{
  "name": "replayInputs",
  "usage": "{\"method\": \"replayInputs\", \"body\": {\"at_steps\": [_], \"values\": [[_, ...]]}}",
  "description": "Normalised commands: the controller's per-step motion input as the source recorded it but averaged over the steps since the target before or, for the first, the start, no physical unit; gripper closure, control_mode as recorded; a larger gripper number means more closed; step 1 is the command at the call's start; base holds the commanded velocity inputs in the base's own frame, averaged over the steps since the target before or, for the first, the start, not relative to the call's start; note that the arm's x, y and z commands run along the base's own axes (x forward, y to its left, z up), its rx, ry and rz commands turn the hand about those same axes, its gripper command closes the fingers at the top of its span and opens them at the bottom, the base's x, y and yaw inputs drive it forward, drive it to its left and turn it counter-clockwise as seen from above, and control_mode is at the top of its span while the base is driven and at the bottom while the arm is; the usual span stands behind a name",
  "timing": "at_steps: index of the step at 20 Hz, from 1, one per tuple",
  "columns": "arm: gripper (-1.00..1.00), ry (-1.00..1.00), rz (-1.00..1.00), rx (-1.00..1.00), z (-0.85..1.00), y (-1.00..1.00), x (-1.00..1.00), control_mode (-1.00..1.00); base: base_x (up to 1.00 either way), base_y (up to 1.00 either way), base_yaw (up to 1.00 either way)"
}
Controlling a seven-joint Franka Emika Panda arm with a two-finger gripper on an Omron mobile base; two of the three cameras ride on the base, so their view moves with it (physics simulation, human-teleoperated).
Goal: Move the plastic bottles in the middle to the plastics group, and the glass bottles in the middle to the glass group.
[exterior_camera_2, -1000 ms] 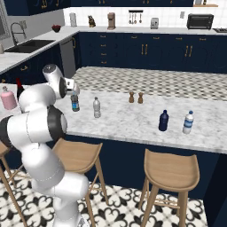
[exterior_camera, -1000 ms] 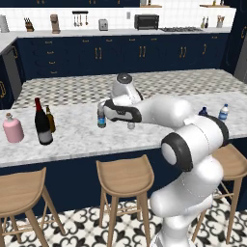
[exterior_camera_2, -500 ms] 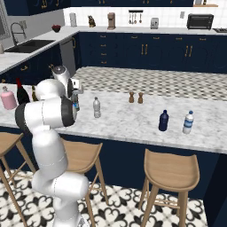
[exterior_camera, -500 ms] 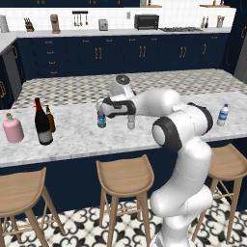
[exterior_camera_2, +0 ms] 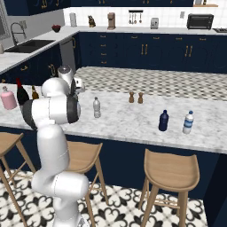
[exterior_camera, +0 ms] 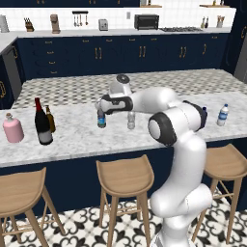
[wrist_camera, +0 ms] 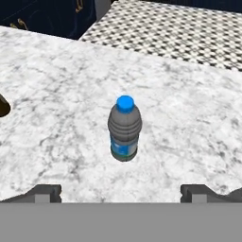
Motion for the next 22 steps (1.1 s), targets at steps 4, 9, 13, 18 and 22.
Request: {"method": "replayInputs", "body": {"at_steps": [4, 9, 13, 18, 22], "values": [[-1.00, 0.02, 0.00, -0.01, -0.11, 0.19, 0.28, -1.00, 0.00, 0.00, 0.00], [-1.00, 0.05, 0.00, -0.04, -0.03, 0.34, 0.07, -1.00, 0.00, 0.00, 0.00], [-1.00, 0.01, 0.00, -0.01, -0.28, 0.03, 0.00, -1.00, 0.00, 0.00, 0.00], [-1.00, 0.01, 0.00, 0.00, -0.30, 0.00, 0.11, -1.00, 0.00, 0.00, 0.00], [-1.00, 0.02, 0.00, 0.00, -0.06, -0.09, 0.18, -1.00, 0.00, 0.00, 0.00]]}}
